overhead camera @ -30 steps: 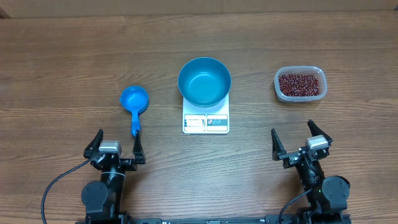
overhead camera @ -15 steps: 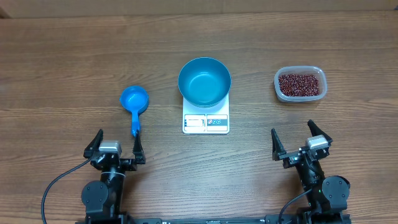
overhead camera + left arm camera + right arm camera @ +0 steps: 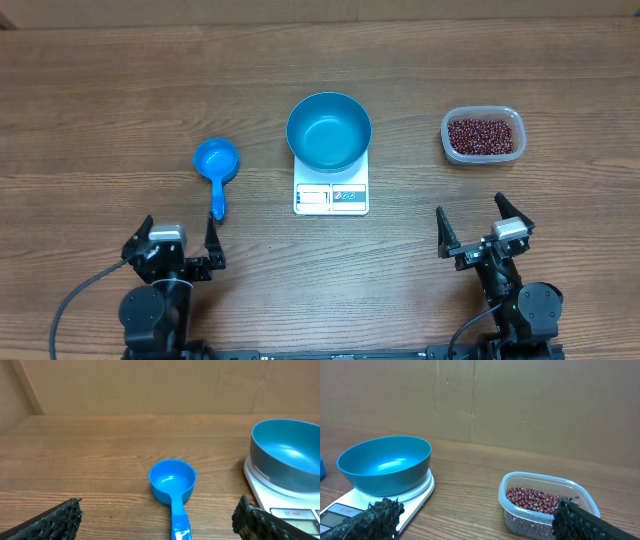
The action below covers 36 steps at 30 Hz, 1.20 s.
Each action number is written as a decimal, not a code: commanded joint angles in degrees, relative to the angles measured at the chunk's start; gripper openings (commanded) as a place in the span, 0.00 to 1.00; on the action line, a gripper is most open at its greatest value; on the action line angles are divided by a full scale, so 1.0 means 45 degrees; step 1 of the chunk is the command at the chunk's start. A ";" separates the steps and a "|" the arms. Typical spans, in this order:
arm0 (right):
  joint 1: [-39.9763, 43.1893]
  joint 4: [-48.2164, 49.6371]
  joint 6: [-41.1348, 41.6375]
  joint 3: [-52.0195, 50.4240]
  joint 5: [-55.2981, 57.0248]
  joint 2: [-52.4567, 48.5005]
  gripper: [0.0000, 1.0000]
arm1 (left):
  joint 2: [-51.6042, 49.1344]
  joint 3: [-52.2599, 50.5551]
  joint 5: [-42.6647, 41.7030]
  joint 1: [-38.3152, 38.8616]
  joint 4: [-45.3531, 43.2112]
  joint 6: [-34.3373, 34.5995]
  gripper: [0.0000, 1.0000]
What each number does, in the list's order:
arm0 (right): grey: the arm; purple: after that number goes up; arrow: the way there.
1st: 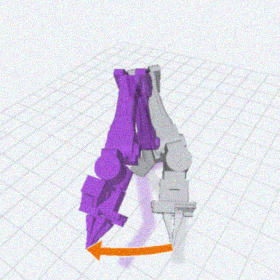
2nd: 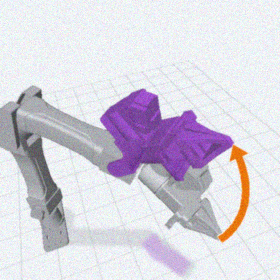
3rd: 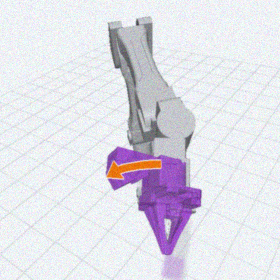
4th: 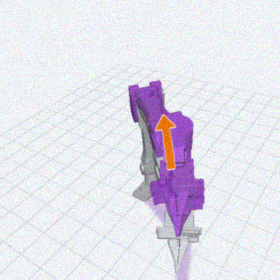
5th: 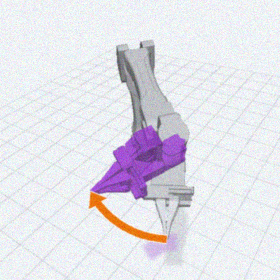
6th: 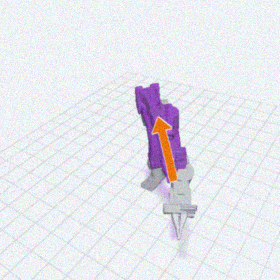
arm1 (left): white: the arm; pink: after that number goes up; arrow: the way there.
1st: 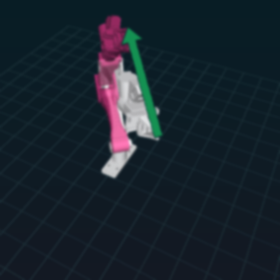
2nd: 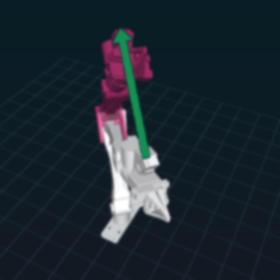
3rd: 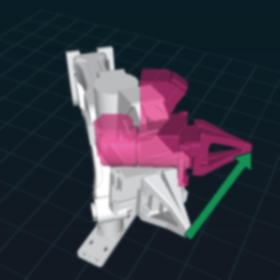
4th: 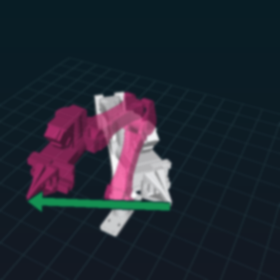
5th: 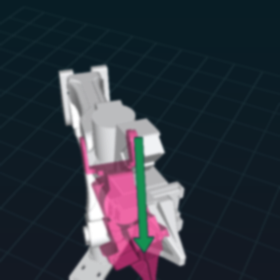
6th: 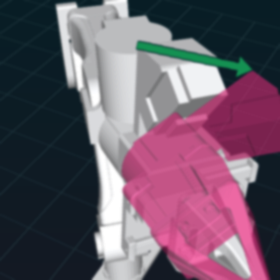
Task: Scoop item into bowl and weigh 150g on scale
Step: 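Move the left gripper over the blue scoop handle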
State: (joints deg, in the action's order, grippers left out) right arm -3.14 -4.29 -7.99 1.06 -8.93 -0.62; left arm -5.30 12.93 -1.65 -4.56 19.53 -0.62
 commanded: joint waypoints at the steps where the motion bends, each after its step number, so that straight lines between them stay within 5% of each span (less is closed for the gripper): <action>1: -0.0005 0.0063 -0.0199 -0.0136 -0.0029 0.0102 1.00 | -0.1112 0.1243 0.0267 -0.0068 0.0257 -0.0253 1.00; 14: -0.0005 0.0063 -0.0199 -0.0136 -0.0029 0.0102 1.00 | -0.6980 0.6164 0.0204 -0.0068 0.2574 -0.0257 1.00; 36: -0.0005 0.0063 -0.0199 -0.0136 -0.0029 0.0102 1.00 | -1.5499 1.4163 -0.0209 -0.0092 0.9311 -0.0253 1.00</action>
State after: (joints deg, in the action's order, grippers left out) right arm -3.14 -4.32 -7.97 1.06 -8.95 -0.62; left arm -71.20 72.29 -1.56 -4.56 59.35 -0.67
